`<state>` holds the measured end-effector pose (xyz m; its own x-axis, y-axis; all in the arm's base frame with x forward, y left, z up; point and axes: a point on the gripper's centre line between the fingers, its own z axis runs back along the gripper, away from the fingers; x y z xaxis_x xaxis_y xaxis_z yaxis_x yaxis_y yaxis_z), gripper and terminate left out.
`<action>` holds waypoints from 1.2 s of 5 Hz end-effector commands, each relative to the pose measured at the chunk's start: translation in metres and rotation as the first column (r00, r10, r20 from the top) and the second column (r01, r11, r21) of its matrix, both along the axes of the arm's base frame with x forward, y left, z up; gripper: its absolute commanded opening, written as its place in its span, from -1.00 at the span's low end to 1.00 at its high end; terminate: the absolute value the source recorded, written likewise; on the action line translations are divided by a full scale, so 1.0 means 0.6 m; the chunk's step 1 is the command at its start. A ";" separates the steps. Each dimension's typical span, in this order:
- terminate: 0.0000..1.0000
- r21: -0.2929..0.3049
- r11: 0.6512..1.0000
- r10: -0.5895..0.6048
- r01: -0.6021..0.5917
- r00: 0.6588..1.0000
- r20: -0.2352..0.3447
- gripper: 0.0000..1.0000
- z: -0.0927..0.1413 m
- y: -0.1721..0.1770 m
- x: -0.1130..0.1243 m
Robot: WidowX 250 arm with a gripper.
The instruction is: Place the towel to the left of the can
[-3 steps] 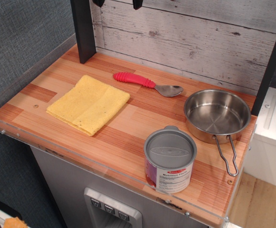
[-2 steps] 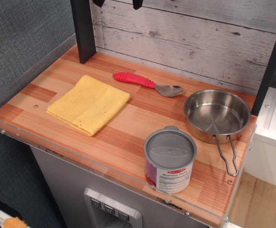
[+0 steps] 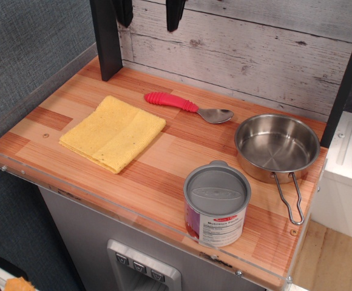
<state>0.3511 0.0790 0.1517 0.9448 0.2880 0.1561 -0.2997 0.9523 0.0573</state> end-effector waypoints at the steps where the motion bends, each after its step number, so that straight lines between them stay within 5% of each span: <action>1: -1.00 0.062 0.998 0.011 -0.012 1.000 0.011 1.00 -0.020 0.056 -0.034; 2: -1.00 0.076 0.997 -0.028 0.029 0.999 -0.019 1.00 -0.083 0.072 -0.044; 3: -1.00 0.096 0.994 -0.055 0.055 0.999 -0.003 -1.00 -0.116 0.082 -0.060; 5: -1.00 0.080 0.988 -0.130 0.132 0.991 -0.031 -1.00 -0.174 0.112 -0.097; 6: -1.00 0.043 0.990 -0.136 0.135 0.991 0.013 -1.00 -0.193 0.106 -0.102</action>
